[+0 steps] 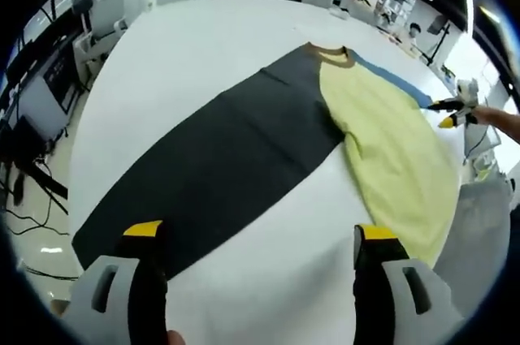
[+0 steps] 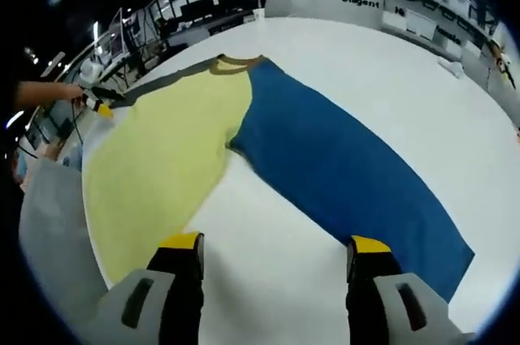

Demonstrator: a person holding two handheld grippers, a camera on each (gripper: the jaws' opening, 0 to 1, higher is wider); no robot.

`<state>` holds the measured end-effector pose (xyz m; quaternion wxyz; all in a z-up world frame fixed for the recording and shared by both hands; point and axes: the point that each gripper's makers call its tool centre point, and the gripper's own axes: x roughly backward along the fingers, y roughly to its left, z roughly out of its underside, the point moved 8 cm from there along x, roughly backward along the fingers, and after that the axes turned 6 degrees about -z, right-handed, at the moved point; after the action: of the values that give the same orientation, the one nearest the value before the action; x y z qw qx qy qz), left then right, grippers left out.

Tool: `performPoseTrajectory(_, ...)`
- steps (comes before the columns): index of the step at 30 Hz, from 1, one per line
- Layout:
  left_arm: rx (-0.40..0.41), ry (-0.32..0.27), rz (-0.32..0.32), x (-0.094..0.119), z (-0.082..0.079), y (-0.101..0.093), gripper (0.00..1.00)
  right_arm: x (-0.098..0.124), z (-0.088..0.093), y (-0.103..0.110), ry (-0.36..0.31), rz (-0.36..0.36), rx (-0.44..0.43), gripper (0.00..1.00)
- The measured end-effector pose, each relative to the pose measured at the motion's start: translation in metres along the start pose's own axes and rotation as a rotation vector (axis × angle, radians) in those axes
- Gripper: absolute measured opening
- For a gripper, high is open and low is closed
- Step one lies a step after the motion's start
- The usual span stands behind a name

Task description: Fold the garment on the visible template until the final outline fits inside the template.

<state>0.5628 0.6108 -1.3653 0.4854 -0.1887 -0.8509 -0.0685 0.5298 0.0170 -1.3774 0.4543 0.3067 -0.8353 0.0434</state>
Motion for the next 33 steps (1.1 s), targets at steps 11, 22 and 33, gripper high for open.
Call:
performPoseTrajectory(11,-0.004,-0.024,-0.006,0.002,-0.004,-0.005,0.94,0.005,0.005,-0.006,0.029,0.022,-0.011,0.73)
performPoseTrajectory(22,-0.052,-0.1,0.059,0.017,-0.006,-0.031,0.93,0.009,-0.004,0.039,-0.025,-0.029,0.11,0.81)
performPoseTrajectory(33,0.026,-0.192,-0.055,0.039,0.024,-0.007,0.87,0.024,-0.008,0.059,-0.108,-0.024,0.12,0.83)
